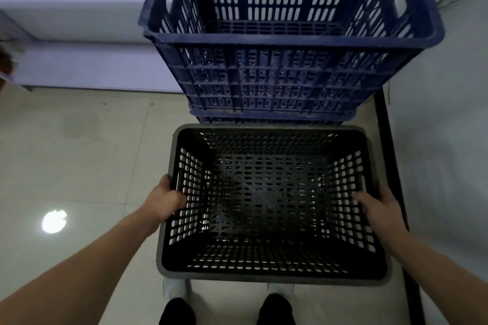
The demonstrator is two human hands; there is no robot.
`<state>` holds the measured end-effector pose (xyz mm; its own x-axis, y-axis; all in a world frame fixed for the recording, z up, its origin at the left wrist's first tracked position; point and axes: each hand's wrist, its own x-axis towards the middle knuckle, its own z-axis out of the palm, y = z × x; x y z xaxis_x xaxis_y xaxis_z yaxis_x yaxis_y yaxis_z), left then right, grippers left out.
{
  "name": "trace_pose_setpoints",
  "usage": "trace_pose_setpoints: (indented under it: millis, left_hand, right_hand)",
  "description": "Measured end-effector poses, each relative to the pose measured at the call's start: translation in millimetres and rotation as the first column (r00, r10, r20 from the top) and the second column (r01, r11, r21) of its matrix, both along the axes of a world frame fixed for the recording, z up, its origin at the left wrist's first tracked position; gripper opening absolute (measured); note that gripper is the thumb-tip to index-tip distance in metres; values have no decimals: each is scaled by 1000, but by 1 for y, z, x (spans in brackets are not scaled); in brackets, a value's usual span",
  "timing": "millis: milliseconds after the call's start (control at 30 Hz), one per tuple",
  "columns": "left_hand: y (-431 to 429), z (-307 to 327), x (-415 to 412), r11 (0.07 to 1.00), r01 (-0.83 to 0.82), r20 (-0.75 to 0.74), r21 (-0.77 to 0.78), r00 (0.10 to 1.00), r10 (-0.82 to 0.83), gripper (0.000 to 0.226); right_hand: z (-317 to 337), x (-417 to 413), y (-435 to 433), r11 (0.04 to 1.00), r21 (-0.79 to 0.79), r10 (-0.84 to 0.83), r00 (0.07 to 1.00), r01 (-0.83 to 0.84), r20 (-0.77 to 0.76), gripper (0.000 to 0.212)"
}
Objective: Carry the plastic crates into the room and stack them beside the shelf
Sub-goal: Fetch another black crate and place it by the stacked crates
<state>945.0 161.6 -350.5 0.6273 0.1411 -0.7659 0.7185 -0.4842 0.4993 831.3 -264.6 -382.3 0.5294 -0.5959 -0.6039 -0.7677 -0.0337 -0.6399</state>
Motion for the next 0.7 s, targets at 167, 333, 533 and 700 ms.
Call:
trace_pose_setpoints:
  millis: [167,333,533,700]
  left_hand:
    - [2,0,0,1000,19,-1,8,1000,-19,63]
    - [1,0,-5,1000,-1,20,15,1000,0,49]
    - [3,-3,1,1000,17,-31,-13,999,-17,48]
    - [1,1,-1,999,28,-52,-45,998,-31,56]
  right_hand:
    - [2,-2,3,999,30,29,999,-28,-20,62]
    - [1,-6,-3,999,43,25,998,-23,-55,46]
    - [6,-2,3,999,34,-18,1000,18,-11,63]
    - [12,-7,5,1000,-12,25,998,-26,-61,63]
